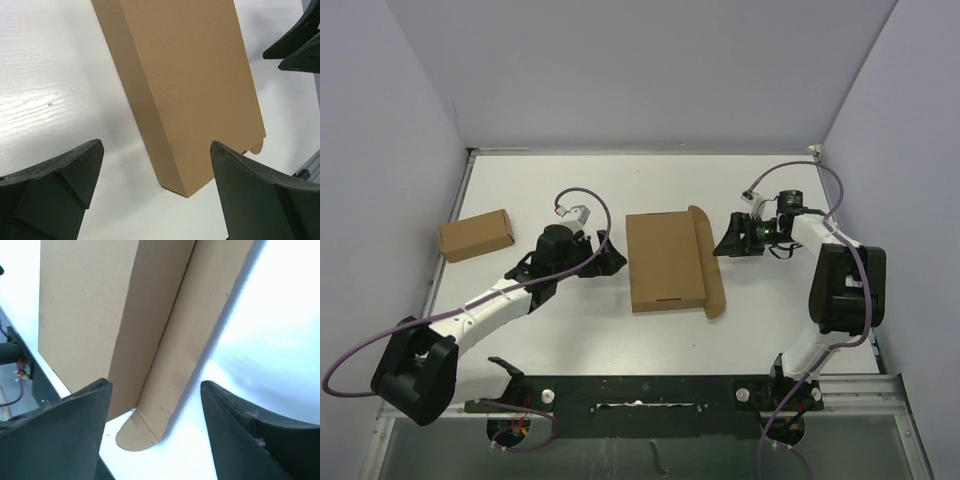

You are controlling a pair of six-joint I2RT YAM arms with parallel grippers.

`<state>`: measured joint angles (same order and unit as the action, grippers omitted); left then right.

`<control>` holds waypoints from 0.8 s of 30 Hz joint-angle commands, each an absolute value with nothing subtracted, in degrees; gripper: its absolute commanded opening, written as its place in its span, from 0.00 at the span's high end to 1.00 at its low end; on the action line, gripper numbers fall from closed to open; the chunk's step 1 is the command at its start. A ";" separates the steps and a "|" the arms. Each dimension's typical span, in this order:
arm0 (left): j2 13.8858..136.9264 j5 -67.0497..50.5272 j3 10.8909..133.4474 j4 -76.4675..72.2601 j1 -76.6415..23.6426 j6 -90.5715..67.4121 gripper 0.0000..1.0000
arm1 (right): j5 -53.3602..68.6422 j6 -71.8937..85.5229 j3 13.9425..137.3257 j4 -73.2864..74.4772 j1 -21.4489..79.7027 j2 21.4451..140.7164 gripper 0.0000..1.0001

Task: Fold the paper box

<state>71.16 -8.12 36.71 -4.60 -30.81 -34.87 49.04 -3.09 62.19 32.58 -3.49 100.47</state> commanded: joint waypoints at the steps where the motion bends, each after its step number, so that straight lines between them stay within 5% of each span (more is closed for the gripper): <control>1: 73.54 -11.29 40.39 -8.75 -30.84 -35.32 0.11 | 49.20 -6.73 64.33 32.96 -4.73 95.24 0.40; 4: 76.15 -12.53 41.78 -9.95 -30.71 -35.89 0.11 | 50.77 -5.77 64.11 31.86 -3.59 96.21 0.71; 8: 80.27 -13.33 43.30 -11.28 -30.76 -36.05 0.11 | 52.72 -4.22 64.32 31.01 -1.67 99.87 0.90; 12: 84.45 -13.90 44.69 -11.44 -30.76 -35.98 0.11 | 53.43 -3.49 65.02 30.37 1.03 103.36 0.94; 19: 92.23 -18.06 50.28 -9.44 -30.33 -33.67 0.30 | 55.56 -3.15 66.41 29.86 6.45 106.82 0.94; 24: 95.06 -17.57 53.68 -4.55 -29.85 -31.16 0.34 | 55.81 -4.10 66.80 30.41 9.51 107.92 0.94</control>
